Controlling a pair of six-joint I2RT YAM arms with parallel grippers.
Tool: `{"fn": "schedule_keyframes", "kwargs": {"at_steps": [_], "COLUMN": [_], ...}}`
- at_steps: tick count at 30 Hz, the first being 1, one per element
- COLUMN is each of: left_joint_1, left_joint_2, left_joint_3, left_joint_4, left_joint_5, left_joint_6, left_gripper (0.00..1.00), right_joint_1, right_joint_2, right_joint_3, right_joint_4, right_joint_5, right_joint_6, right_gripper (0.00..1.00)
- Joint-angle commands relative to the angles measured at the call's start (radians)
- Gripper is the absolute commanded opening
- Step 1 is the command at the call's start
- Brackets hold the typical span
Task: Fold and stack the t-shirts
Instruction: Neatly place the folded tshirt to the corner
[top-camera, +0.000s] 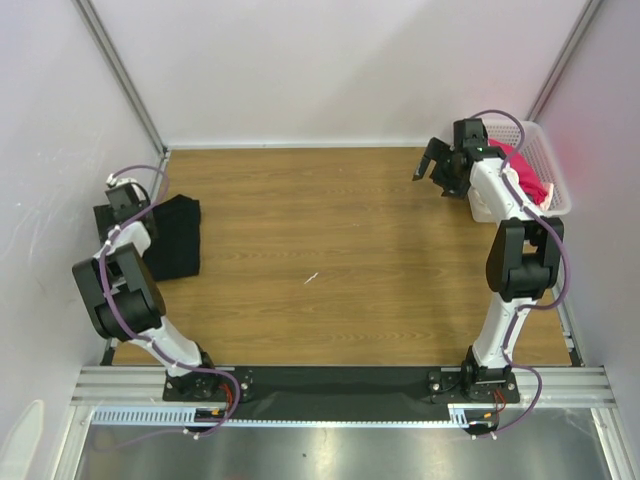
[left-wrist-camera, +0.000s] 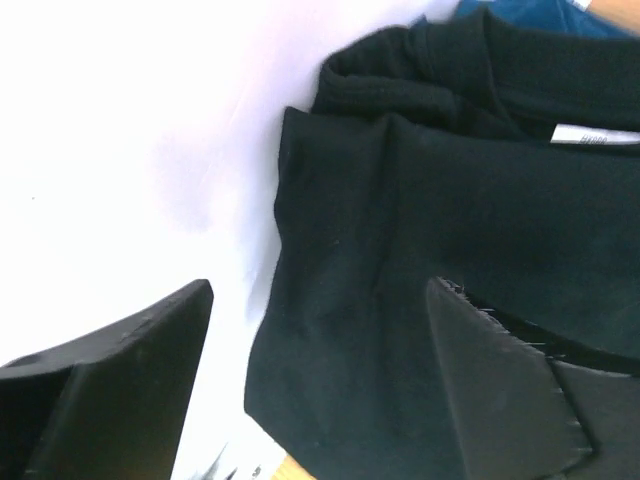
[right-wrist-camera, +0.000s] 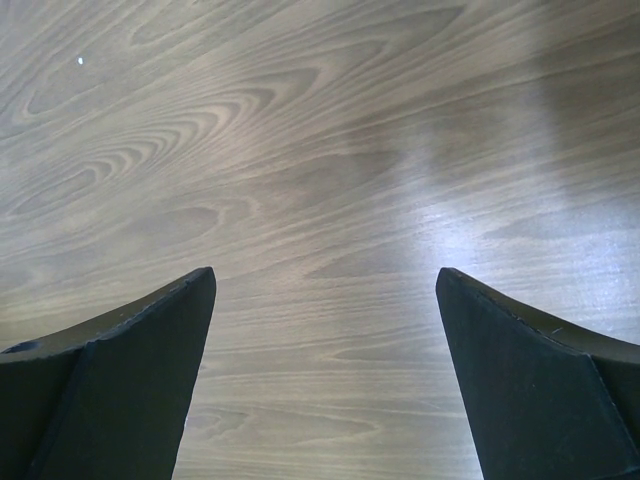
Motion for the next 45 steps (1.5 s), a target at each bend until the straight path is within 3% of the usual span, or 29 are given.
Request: {"fn": "schedule_keyframes", "kwargs": {"at_steps": [1,7,14,20,29,33,37,45], "left_joint_1": [0.007,-0.001,-0.116,-0.111,-0.087,-0.080,-0.085,-0.140], "left_joint_2": [-0.017,-0.112,-0.244,-0.112,0.121,0.135,0.049,-0.366], "left_joint_3": [0.025,0.041,0.001,0.004,0.111,0.145,0.128,0.123], "left_joint_4": [0.054,-0.057,-0.094,-0.092,-0.121,-0.129,-0.140,-0.242], "left_joint_5": [-0.002,0.068,0.139,0.137,0.208,0.226,0.277,0.373], "left_joint_6": [-0.067,-0.178,-0.348,-0.503,-0.531,-0.532,-0.496,-0.456], "left_gripper": [0.96,0.97,1.00,1.00,0.99,0.99,1.00,1.00], "right_joint_1": [0.016,0.028,0.029,0.027,0.033,0.042,0.044,-0.011], "right_joint_2": [0.010,-0.010,-0.078,-0.141,-0.274,-0.296,-0.320,-0.332], "right_joint_3": [0.048,0.049,0.046,-0.001,-0.138,-0.149,-0.141,-0.055], "right_joint_4": [-0.001,0.005,0.032,0.036,0.078,0.076,0.084,0.151], "right_joint_5": [-0.018,-0.038,-0.044,-0.041,-0.044,-0.043,-0.051,-0.190], "right_joint_6": [0.001,-0.002,-0.009,-0.020,0.020,0.021,0.024,0.040], "right_gripper": [1.00,1.00,1.00,1.00,1.00,1.00,1.00,1.00]}}
